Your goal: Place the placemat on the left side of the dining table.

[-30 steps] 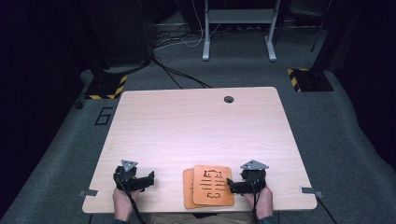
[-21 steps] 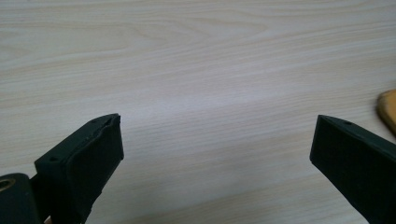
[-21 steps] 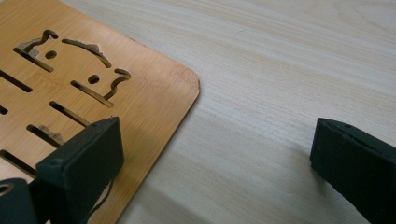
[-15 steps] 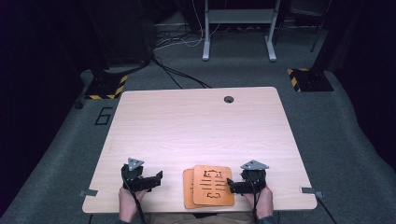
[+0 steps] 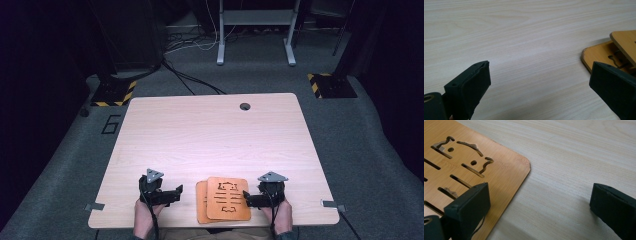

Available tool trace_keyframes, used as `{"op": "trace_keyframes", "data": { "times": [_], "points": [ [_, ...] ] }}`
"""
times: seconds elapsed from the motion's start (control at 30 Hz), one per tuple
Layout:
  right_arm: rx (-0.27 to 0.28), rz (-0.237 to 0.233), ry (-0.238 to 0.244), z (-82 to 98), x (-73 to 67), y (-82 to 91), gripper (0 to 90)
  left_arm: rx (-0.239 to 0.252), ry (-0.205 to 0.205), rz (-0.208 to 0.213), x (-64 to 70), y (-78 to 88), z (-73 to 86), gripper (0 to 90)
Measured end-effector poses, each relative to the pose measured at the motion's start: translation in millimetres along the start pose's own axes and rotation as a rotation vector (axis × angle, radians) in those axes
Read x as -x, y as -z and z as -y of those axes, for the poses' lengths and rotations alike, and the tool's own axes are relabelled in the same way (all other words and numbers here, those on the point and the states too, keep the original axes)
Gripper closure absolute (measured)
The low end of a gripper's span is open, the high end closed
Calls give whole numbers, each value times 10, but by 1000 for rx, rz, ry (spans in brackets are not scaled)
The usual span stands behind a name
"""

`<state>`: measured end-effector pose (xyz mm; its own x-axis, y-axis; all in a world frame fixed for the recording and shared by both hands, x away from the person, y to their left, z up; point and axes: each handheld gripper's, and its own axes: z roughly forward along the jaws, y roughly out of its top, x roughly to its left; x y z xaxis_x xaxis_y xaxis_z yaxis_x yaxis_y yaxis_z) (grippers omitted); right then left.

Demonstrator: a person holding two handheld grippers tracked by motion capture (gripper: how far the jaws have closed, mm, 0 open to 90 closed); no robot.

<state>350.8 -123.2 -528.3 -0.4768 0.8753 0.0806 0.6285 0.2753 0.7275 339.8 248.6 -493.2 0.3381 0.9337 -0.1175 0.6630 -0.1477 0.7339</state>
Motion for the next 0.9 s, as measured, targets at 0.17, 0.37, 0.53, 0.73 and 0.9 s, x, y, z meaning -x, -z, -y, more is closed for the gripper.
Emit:
{"op": "trace_keyframes", "data": {
  "times": [0.17, 0.37, 0.53, 0.73, 0.9],
  "points": [
    [0, 0, -1, 0, 0, 0, 22, 0, -7, 22, 50, 2, -17, 34],
    [1, 0, 0, 0, 1, 0, 23, 0, -6, 48, 97, 10, -24, 37],
    [1, 1, 0, 1, 1, 0, 24, -5, -19, 62, 150, 1, -38, 38],
    [1, 3, -2, 1, -1, 1, 25, -9, -39, 79, 227, -8, -60, 38],
    [1, 3, 0, 2, 0, 2, 26, -14, -47, 103, 285, -18, -70, 44]
  ]
}}
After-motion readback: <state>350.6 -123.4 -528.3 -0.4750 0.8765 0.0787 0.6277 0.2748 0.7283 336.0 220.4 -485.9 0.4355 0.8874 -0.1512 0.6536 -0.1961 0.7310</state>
